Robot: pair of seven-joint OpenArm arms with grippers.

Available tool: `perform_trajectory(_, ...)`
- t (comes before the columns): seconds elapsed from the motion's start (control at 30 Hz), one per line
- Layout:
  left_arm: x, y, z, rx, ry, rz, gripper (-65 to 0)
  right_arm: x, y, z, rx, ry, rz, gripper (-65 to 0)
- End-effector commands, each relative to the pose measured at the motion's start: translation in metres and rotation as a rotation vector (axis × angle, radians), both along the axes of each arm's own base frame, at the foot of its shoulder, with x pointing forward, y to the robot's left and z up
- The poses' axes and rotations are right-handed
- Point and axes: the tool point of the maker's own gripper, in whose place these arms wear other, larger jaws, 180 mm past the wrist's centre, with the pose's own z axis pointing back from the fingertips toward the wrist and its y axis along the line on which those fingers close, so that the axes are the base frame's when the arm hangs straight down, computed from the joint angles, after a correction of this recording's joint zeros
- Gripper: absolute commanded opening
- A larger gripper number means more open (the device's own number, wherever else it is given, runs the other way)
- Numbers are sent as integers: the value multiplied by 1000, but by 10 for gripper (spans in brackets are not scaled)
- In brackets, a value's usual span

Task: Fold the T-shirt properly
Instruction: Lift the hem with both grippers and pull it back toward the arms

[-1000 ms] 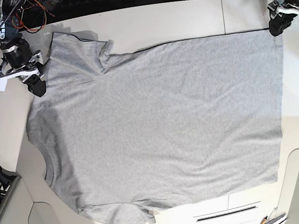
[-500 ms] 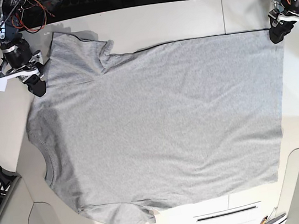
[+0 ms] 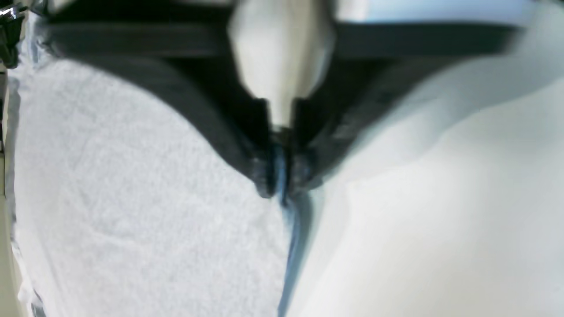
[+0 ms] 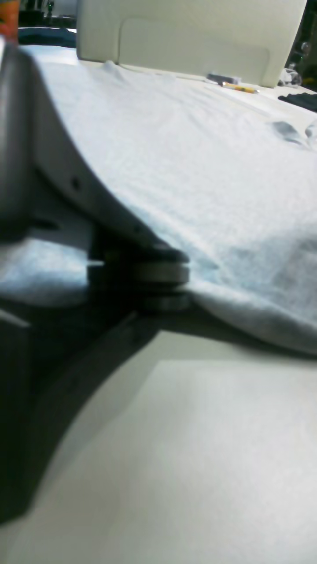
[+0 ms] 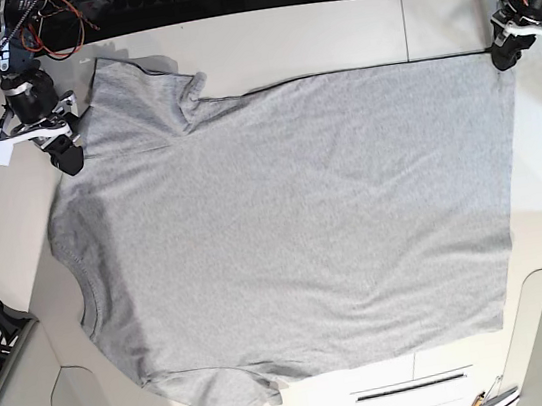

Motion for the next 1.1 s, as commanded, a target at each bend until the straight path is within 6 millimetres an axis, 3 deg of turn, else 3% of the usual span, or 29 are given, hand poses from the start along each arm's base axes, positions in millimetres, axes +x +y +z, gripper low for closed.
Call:
perform_trajectory(0.0,5,6,11,14,-37,1,-650,3,3,7,5,-29,23,-650)
perform_trajectory(0.27,2,-2,14,3,-51,-44,-650,-9,6,35,-63,-83,87,-650)
perform_trajectory(0.37,-2,-11,24,-12,-79,-102,-650,-22,5,46,-124,-79,120,-650)
perform_trajectory(0.6,-25,1,60,65,-95,-111,-650,-58,-6,65,-211,-49,146,-650)
perform_trajectory(0.9,-65,13,85,35,-77,-101,-650,-108,-13,67,-238,64,177,-650)
perform_trajectory(1.07,-69,16,94,18,-104,-97,-650,-129,-8,74,-256,103,211,-650)
